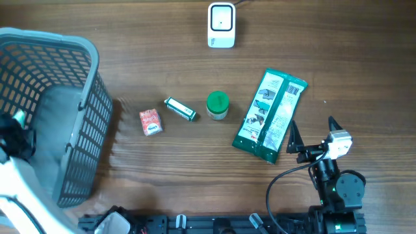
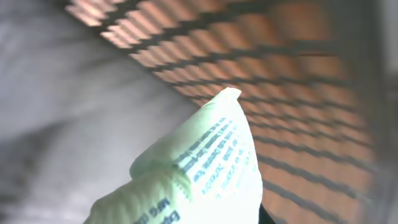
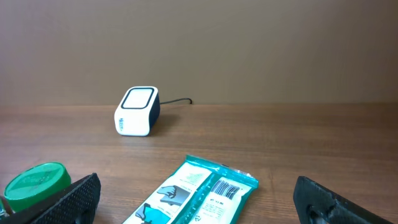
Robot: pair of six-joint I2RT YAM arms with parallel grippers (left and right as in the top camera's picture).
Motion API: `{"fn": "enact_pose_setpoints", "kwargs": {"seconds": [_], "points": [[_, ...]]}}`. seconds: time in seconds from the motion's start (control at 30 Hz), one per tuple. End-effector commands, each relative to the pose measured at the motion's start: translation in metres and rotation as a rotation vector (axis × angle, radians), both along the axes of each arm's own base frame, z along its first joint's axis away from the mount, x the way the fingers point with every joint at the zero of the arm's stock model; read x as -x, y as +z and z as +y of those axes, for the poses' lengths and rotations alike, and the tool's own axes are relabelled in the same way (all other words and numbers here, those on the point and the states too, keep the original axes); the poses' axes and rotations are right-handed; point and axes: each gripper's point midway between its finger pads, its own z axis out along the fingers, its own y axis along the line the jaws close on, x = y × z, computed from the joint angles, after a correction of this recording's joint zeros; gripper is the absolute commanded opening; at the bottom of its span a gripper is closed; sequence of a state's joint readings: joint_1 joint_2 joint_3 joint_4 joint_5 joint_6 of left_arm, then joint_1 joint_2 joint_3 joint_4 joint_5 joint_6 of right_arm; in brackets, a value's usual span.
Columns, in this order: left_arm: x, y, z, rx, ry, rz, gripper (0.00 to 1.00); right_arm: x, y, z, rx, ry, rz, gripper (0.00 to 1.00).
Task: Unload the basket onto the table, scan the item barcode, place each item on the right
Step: 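Grasp the mint-green wipes pack in the basket with the left gripper, then carry the wipes pack out and set it beside the red pack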
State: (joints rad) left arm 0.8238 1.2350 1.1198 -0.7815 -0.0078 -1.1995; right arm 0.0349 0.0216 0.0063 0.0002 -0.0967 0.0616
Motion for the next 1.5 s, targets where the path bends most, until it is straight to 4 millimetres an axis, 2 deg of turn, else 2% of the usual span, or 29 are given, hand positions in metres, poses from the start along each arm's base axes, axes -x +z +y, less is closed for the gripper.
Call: {"fn": "enact_pose_setpoints", "kwargs": {"seconds": [0.0,0.03,0.1,0.17,0.27,0.33,0.37,0.4,0.47,0.53,0.57,0.6,0.67,0.73,0.77,0.87,1.0,1.07,1.13,1.2,1.27,1.33,1.37,1.47], "points": [[-0.006,0.096,-0.027,-0.187,-0.127,-0.248,0.09,0.0,0.002,0.001,0.008,0.007,-0.009,1.0],[-0.007,0.122,-0.036,-0.247,-0.161,-0.33,0.11,0.0,0.002,0.001,0.008,0.007,-0.009,1.0],[-0.009,0.155,-0.051,-0.316,-0.222,-0.438,0.11,0.0,0.002,0.001,0.008,0.006,-0.009,1.0],[-0.014,0.196,-0.078,-0.394,-0.347,-0.583,0.11,0.0,0.002,0.001,0.008,0.007,-0.009,1.0],[-0.031,0.222,-0.12,-0.41,-0.54,-0.7,0.11,0.0,0.002,0.001,0.008,0.007,-0.009,1.0],[-0.046,0.221,-0.15,-0.404,-0.673,-0.709,0.09,0.0,0.002,0.001,0.008,0.007,-0.009,1.0],[-0.057,0.218,-0.174,-0.433,-0.797,-0.691,0.09,0.0,0.002,0.001,0.008,0.007,-0.009,1.0],[-0.067,0.211,-0.195,-0.441,-0.9,-0.67,0.09,0.0,0.002,0.001,0.008,0.007,-0.009,1.0],[-0.08,0.19,-0.222,-0.453,-1.022,-0.591,0.1,0.0,0.002,0.001,0.008,0.007,-0.009,1.0],[-0.094,0.15,-0.257,-0.44,-1.166,-0.438,0.09,0.0,0.002,0.001,0.008,0.006,-0.009,1.0],[-0.097,0.126,-0.276,-0.428,-1.24,-0.343,0.08,0.0,0.002,0.001,0.008,0.007,-0.009,1.0],[-0.1,0.09,-0.295,-0.395,-1.299,-0.201,0.07,0.0,0.002,0.001,0.008,0.007,-0.009,1.0],[-0.098,0.044,-0.323,-0.367,-1.401,-0.01,0.05,0.0,0.002,0.001,0.008,0.007,-0.009,1.0],[-0.094,0.008,-0.352,-0.335,-1.512,0.117,0.05,0.0,0.002,0.001,0.008,0.007,-0.009,1.0],[-0.088,-0.023,-0.375,-0.297,-1.597,0.221,0.04,0.0,0.002,0.001,0.008,0.007,-0.009,1.0],[-0.072,-0.078,-0.399,-0.236,-1.703,0.426,0.04,0.0,0.002,0.001,0.008,0.006,-0.009,1.0],[-0.053,-0.141,-0.404,-0.17,-1.786,0.685,0.05,0.0,0.002,0.001,0.008,0.007,-0.009,1.0],[-0.05,-0.16,-0.405,-0.183,-1.899,0.748,0.09,0.0,0.002,0.001,0.008,0.007,-0.009,1.0],[-0.044,-0.169,-0.416,-0.163,-2.071,0.737,0.17,0.0,0.002,0.001,0.008,0.007,-0.009,1.0],[-0.04,-0.17,-0.424,-0.146,-2.161,0.71,0.36,0.0,0.002,0.001,0.008,0.007,-0.009,1.0],[-0.04,-0.17,-0.426,-0.147,-2.178,0.694,0.54,0.0,0.002,0.001,0.008,0.007,-0.009,1.0],[-0.041,-0.169,-0.425,-0.151,-2.175,0.695,0.76,0.0,0.002,0.001,0.008,0.007,-0.009,1.0],[-0.042,-0.168,-0.425,-0.152,-2.172,0.691,1.0,0.0,0.002,0.001,0.008,0.007,-0.009,1.0],[-0.044,-0.162,-0.425,-0.162,-2.169,0.675,1.0,0.0,0.002,0.001,0.008,0.007,-0.009,1.0]]}}
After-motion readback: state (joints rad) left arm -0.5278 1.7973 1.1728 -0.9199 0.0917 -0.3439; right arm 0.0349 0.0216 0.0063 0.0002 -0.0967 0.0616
